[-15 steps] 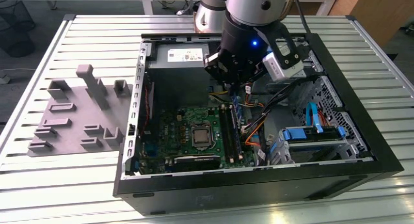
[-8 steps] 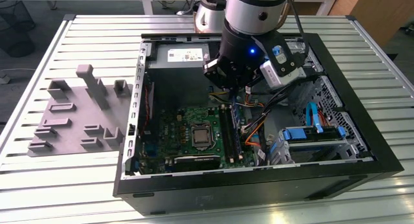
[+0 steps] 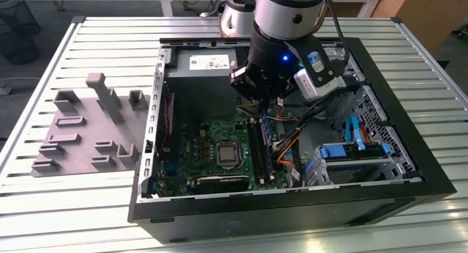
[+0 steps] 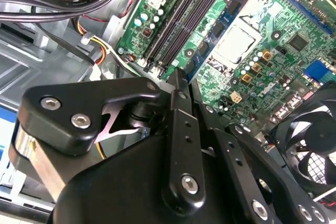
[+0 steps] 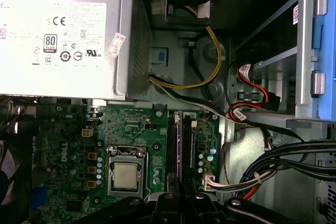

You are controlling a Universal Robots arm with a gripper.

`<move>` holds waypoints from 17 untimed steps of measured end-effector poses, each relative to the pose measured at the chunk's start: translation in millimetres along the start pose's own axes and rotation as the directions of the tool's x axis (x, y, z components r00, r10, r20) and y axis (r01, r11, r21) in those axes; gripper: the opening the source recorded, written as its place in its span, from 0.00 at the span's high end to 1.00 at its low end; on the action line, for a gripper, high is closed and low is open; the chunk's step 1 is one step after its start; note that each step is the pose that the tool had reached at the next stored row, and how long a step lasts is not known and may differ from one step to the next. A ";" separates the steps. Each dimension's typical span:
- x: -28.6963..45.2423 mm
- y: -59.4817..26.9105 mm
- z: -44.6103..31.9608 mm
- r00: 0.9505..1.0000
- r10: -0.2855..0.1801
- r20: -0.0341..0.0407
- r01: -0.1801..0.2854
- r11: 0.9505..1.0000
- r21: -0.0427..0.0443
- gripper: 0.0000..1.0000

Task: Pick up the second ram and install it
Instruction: 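Insert the second ram into the second slot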

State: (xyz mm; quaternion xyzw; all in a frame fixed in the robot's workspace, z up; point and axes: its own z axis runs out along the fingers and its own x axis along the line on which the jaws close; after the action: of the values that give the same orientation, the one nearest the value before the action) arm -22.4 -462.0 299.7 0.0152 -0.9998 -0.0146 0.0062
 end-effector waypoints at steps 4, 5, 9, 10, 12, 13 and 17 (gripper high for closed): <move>0.1 -2.1 0.9 1.000 0.000 0.000 0.000 1.000 0.000 0.86; 0.1 -2.2 1.9 1.000 0.000 0.000 0.000 1.000 0.000 0.86; 0.0 -2.4 8.0 1.000 0.000 0.000 0.000 1.000 0.000 0.86; 0.0 -2.5 9.9 1.000 0.000 0.000 0.000 1.000 0.000 0.86; -0.1 -2.6 13.5 1.000 0.000 0.000 0.000 1.000 0.000 0.86; -0.1 -2.7 15.3 1.000 0.000 -0.001 0.000 1.000 0.000 0.86; -0.1 -2.8 20.4 1.000 0.000 -0.001 0.000 1.000 0.000 0.86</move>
State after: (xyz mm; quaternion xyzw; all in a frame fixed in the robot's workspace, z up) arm -22.4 -464.3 279.2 0.0151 -0.9998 -0.0146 0.0066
